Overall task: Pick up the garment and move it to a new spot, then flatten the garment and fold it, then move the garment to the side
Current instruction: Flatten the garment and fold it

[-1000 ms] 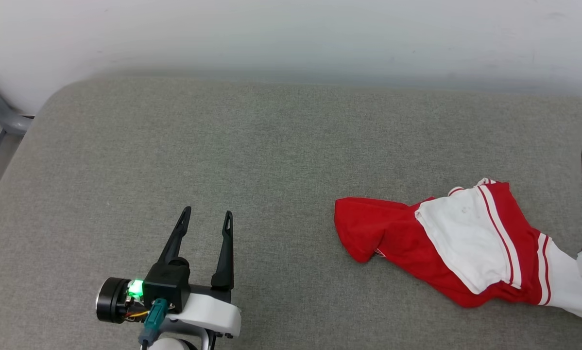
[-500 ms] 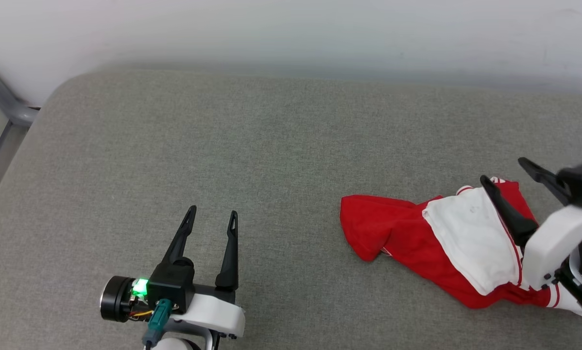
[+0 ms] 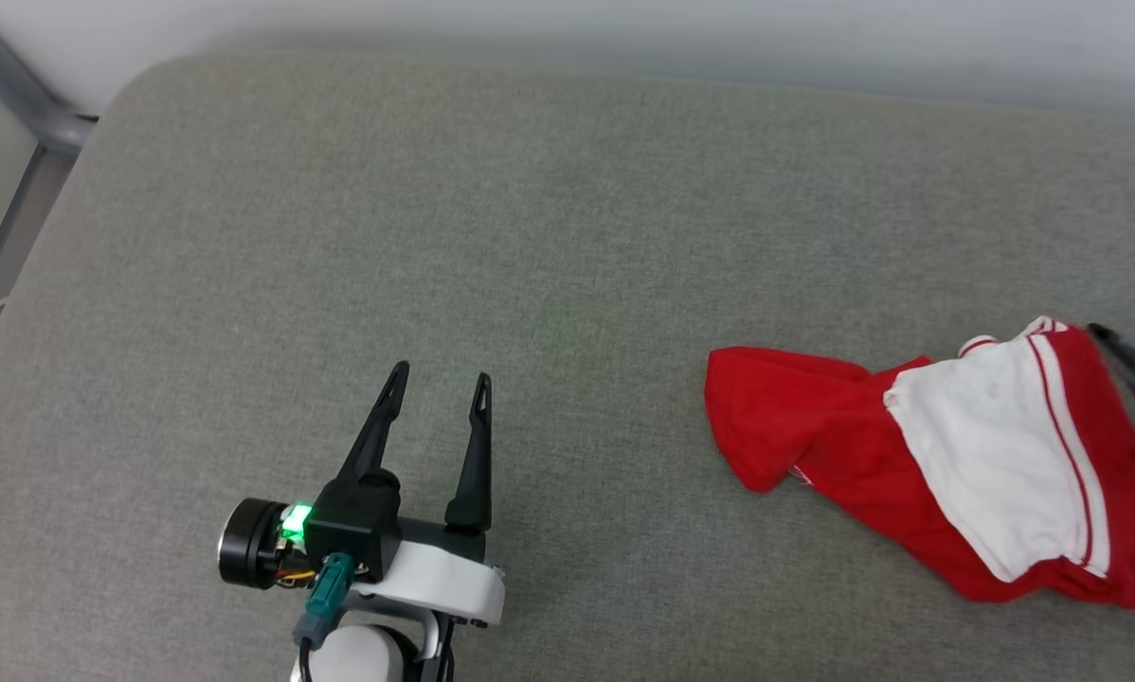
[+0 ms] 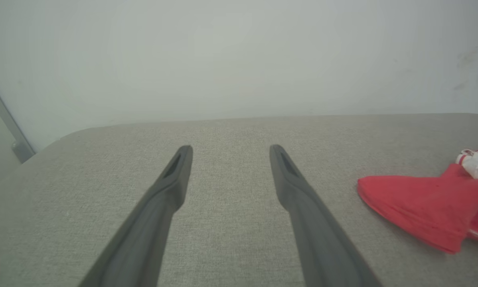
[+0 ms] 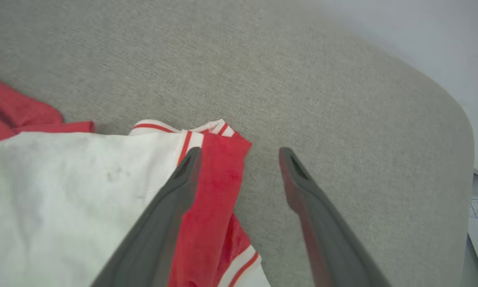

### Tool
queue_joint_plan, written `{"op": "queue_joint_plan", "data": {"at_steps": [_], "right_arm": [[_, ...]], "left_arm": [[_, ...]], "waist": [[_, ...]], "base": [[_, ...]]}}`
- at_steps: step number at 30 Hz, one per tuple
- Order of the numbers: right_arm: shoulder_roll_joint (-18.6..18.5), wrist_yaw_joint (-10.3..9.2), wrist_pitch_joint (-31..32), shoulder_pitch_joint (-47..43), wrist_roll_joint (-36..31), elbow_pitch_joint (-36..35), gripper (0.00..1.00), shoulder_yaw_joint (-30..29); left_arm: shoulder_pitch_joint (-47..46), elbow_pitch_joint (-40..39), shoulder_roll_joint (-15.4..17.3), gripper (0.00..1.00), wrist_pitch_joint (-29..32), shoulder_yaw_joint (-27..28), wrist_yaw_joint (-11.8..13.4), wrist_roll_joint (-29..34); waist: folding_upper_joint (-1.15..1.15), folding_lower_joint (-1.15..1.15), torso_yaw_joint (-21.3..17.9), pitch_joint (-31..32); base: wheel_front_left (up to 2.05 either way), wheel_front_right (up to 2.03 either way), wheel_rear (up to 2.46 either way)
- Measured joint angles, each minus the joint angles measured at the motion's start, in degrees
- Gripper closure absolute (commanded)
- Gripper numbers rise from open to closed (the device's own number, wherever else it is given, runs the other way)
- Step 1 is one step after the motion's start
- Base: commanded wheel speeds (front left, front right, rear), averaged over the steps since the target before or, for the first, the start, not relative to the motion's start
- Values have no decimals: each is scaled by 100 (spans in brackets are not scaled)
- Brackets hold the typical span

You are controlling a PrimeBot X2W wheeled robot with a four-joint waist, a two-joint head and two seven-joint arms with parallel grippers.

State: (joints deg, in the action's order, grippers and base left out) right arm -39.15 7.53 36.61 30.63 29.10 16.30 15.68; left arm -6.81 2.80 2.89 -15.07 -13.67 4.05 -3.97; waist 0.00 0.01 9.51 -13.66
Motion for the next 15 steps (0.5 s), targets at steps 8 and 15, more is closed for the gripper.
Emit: {"op": "queue_joint_plan", "data": {"at_steps": [8,15], "right_arm": [[276,-4,-75,372,-116,1460,0,94],[227,-36,-291,471,346,1735,100,482]], "left_arm": [[-287,-35,1,0,0,-144,70,-90],[-308,-3,0,0,0,-100,108,-89]], "waist": [[0,0,272,-455],[0,-1,316,-540]], "base": [[0,0,0],[0,0,0]]}}
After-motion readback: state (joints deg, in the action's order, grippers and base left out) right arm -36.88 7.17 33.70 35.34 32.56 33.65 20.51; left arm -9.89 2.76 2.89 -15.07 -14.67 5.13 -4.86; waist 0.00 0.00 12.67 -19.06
